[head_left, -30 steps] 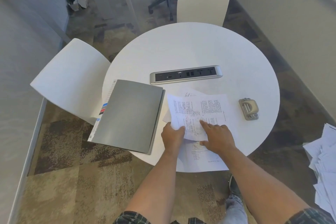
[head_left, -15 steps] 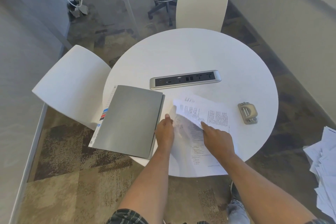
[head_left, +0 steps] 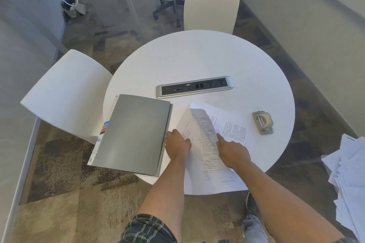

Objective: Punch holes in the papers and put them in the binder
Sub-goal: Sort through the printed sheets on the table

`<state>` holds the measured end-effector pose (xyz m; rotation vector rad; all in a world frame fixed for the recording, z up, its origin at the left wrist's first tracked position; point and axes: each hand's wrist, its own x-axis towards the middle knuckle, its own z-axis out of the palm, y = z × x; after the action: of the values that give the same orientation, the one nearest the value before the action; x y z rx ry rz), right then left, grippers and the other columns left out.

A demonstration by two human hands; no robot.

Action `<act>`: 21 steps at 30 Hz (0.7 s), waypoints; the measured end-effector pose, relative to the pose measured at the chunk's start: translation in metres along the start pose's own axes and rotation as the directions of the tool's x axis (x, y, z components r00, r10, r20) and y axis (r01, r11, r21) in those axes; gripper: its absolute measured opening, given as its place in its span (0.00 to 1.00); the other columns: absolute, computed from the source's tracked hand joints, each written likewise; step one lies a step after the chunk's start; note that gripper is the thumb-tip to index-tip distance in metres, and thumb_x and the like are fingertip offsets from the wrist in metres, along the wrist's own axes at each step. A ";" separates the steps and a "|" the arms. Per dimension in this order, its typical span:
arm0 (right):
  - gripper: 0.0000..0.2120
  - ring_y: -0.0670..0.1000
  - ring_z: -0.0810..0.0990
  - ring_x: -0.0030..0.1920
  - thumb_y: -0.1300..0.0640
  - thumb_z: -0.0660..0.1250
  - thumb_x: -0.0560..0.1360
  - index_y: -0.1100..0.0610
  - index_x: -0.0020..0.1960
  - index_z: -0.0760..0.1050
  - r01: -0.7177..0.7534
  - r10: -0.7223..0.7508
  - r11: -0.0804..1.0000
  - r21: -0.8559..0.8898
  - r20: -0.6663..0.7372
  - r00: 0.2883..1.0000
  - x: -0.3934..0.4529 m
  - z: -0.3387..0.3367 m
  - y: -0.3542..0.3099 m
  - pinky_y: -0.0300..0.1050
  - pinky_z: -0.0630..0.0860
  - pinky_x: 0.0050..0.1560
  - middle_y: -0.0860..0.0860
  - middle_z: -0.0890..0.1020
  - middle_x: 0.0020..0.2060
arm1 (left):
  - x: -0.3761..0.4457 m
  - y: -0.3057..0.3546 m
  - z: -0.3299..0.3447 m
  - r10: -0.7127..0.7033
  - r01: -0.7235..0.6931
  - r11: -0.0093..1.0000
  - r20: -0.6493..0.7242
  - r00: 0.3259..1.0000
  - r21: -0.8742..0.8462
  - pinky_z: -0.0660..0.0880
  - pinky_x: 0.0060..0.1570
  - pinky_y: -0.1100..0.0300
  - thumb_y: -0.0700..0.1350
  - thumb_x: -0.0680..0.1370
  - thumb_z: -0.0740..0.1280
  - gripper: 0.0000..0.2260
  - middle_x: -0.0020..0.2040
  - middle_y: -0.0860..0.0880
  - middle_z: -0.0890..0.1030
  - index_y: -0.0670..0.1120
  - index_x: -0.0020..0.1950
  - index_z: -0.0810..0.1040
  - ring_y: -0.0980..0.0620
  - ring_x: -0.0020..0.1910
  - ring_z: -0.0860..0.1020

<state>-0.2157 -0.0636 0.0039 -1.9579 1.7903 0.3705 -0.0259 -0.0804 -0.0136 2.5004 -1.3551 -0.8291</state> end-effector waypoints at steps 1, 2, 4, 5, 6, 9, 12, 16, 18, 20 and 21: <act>0.26 0.53 0.83 0.44 0.45 0.44 0.85 0.47 0.83 0.49 0.001 -0.001 1.000 -0.005 0.022 1.000 0.001 -0.001 0.001 0.51 0.81 0.46 0.50 0.82 0.44 | 0.002 0.001 0.000 -0.016 0.016 0.999 -0.002 1.000 -0.028 0.74 0.58 0.50 0.50 0.76 0.74 0.22 0.64 0.42 0.75 0.40 0.64 0.75 0.40 0.64 0.74; 0.26 0.53 0.83 0.44 0.45 0.45 0.85 0.48 0.83 0.48 -0.001 0.001 1.000 -0.015 0.041 0.999 0.001 -0.002 0.002 0.50 0.81 0.46 0.50 0.81 0.43 | 0.003 0.002 -0.001 -0.039 0.039 0.997 0.000 0.999 -0.060 0.74 0.57 0.51 0.50 0.75 0.75 0.22 0.63 0.41 0.75 0.40 0.63 0.75 0.39 0.63 0.75; 0.26 0.53 0.82 0.44 0.46 0.45 0.86 0.48 0.83 0.47 -0.012 0.013 1.000 -0.012 0.075 0.997 0.001 -0.003 0.003 0.50 0.80 0.46 0.50 0.79 0.41 | 0.006 0.002 -0.002 -0.075 0.075 0.991 0.011 0.997 -0.112 0.76 0.55 0.51 0.52 0.74 0.76 0.23 0.61 0.41 0.78 0.40 0.62 0.76 0.39 0.60 0.78; 0.27 0.53 0.82 0.44 0.46 0.45 0.86 0.48 0.83 0.47 -0.014 0.015 1.000 -0.011 0.089 0.996 0.001 -0.003 0.003 0.50 0.81 0.47 0.50 0.78 0.41 | 0.008 0.000 -0.002 -0.087 0.089 0.987 0.020 0.996 -0.135 0.76 0.53 0.51 0.52 0.73 0.76 0.23 0.60 0.42 0.80 0.40 0.61 0.76 0.39 0.59 0.79; 0.27 0.53 0.83 0.44 0.46 0.45 0.86 0.48 0.83 0.46 -0.016 0.017 1.000 -0.013 0.099 0.995 0.001 -0.003 0.004 0.50 0.81 0.48 0.50 0.79 0.41 | 0.008 0.000 -0.002 -0.099 0.103 0.979 0.031 0.995 -0.173 0.77 0.52 0.51 0.52 0.72 0.77 0.23 0.58 0.42 0.81 0.40 0.60 0.77 0.39 0.59 0.79; 0.27 0.53 0.82 0.45 0.46 0.45 0.86 0.48 0.83 0.46 -0.026 0.028 0.999 -0.021 0.118 0.993 0.003 -0.006 0.004 0.50 0.80 0.47 0.50 0.79 0.42 | 0.006 -0.003 0.001 -0.122 0.134 0.946 0.059 0.991 -0.295 0.79 0.50 0.51 0.49 0.72 0.77 0.23 0.57 0.43 0.82 0.40 0.61 0.76 0.39 0.58 0.80; 0.27 0.53 0.81 0.45 0.47 0.44 0.86 0.47 0.83 0.46 -0.022 0.026 0.999 -0.030 0.132 0.991 0.004 -0.007 0.001 0.49 0.78 0.47 0.50 0.77 0.41 | 0.003 -0.006 0.004 -0.150 0.164 0.911 0.067 0.987 -0.379 0.79 0.52 0.49 0.47 0.73 0.77 0.23 0.57 0.43 0.82 0.41 0.63 0.74 0.40 0.57 0.81; 0.27 0.53 0.81 0.46 0.47 0.45 0.86 0.47 0.83 0.45 -0.011 0.017 0.999 -0.043 0.136 0.991 0.004 -0.007 -0.003 0.48 0.77 0.46 0.48 0.75 0.37 | 0.001 -0.010 0.005 -0.155 0.174 0.884 0.081 0.985 -0.435 0.76 0.51 0.54 0.43 0.74 0.75 0.23 0.50 0.48 0.79 0.42 0.65 0.71 0.42 0.55 0.80; 0.27 0.52 0.80 0.44 0.48 0.45 0.86 0.47 0.83 0.45 -0.012 0.019 0.999 -0.046 0.137 0.990 0.004 -0.008 -0.004 0.47 0.76 0.44 0.48 0.74 0.37 | 0.000 -0.012 0.005 -0.151 0.171 0.877 0.080 0.985 -0.450 0.77 0.52 0.53 0.42 0.74 0.75 0.23 0.44 0.54 0.76 0.43 0.65 0.71 0.43 0.54 0.80; 0.27 0.51 0.79 0.42 0.49 0.46 0.86 0.47 0.83 0.45 -0.019 0.025 0.999 -0.041 0.133 0.991 0.004 -0.007 -0.003 0.47 0.77 0.43 0.49 0.76 0.38 | 0.001 -0.015 0.005 -0.145 0.165 0.870 0.079 0.986 -0.465 0.78 0.52 0.53 0.41 0.73 0.75 0.24 0.41 0.57 0.75 0.44 0.66 0.71 0.43 0.55 0.81; 0.27 0.51 0.80 0.42 0.49 0.47 0.86 0.47 0.83 0.45 -0.018 0.023 0.999 -0.039 0.130 0.991 0.005 -0.007 -0.003 0.47 0.78 0.44 0.48 0.76 0.38 | 0.001 -0.016 0.004 -0.143 0.162 0.863 0.077 0.987 -0.479 0.78 0.52 0.54 0.40 0.73 0.75 0.24 0.42 0.57 0.75 0.44 0.66 0.71 0.43 0.54 0.81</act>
<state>-0.2131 -0.0713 0.0083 -1.8959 1.7328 0.5303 -0.0163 -0.0720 -0.0244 2.2137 -0.8250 -1.0968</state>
